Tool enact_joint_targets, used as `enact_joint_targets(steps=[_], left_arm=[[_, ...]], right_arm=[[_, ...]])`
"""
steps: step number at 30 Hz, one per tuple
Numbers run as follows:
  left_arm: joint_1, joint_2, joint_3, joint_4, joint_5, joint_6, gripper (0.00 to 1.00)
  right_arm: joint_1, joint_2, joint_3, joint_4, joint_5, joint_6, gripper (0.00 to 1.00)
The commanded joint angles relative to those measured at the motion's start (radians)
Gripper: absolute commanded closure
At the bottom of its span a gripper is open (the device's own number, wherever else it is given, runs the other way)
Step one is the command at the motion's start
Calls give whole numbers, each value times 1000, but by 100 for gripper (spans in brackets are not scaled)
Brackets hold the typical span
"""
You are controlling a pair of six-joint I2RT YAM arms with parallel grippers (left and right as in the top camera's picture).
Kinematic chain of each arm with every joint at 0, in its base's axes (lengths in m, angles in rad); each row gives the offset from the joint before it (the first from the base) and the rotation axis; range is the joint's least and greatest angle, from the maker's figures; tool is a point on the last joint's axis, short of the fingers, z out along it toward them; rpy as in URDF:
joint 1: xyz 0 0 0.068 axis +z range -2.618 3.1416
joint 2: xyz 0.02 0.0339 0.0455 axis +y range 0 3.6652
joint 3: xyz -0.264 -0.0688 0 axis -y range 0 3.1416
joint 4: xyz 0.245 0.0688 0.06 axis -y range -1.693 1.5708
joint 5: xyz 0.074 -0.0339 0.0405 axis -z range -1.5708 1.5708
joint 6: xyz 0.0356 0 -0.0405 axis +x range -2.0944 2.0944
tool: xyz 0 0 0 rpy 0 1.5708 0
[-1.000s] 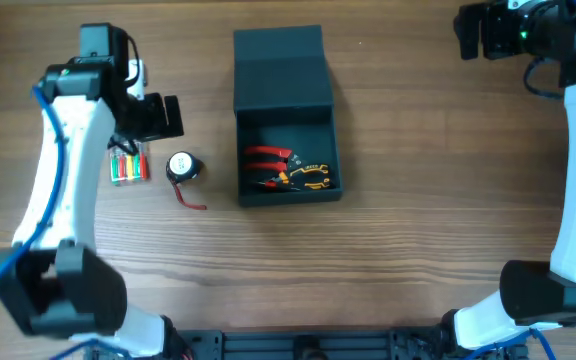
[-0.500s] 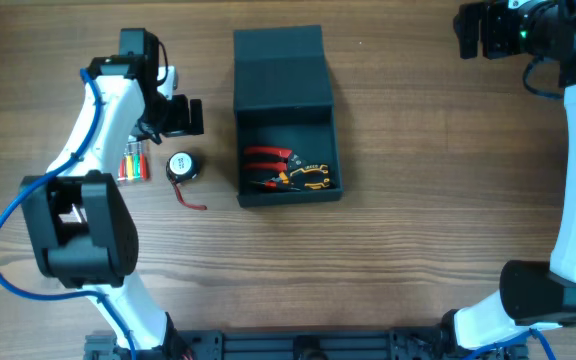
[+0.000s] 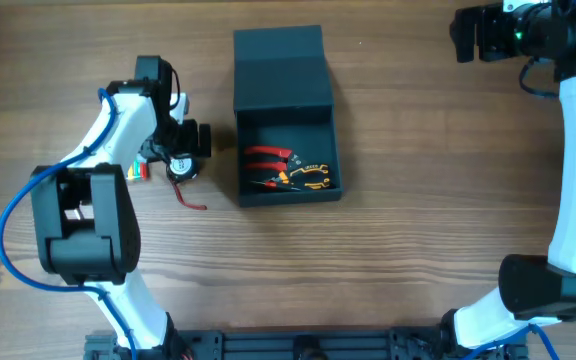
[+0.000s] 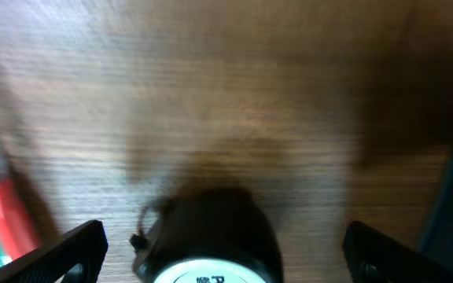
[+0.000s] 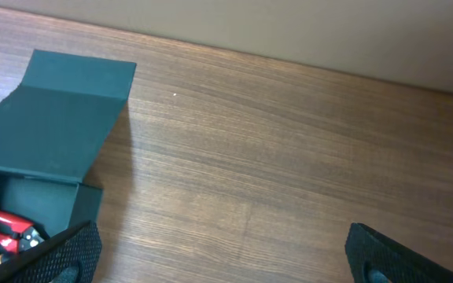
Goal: Pack container
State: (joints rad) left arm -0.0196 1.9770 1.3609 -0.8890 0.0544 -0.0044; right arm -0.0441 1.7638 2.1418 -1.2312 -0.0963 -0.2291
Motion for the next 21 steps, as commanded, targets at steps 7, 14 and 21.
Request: enact_joint_targets(steps=[7, 14, 21], left_arm=[[6, 19, -86, 45, 16, 16, 0], [6, 19, -86, 53, 16, 16, 0], [6, 19, -86, 47, -15, 16, 0]], right_arm=[[0, 13, -8, -13, -1, -4, 0], [0, 13, -8, -27, -1, -4, 0], [0, 13, -8, -39, -1, -4, 0]])
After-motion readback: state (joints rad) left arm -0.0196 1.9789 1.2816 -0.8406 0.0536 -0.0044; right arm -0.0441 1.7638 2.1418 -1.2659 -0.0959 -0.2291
